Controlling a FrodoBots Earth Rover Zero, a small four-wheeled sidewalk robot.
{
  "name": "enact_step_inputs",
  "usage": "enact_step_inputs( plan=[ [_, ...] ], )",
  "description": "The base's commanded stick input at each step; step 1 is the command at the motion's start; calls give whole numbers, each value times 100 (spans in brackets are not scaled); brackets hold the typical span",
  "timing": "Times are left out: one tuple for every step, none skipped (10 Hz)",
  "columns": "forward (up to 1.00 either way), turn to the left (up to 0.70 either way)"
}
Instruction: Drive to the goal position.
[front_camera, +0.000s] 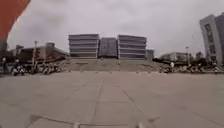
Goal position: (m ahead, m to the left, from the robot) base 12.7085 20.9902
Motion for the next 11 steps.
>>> enact_step_inputs(
  plan=[
    [85,0],
    [85,0],
    [85,0],
    [85,0],
    [85,0],
    [85,0],
    [85,0],
    [85,0],
    [85,0],
    [85,0],
    [85,0]
  ],
)
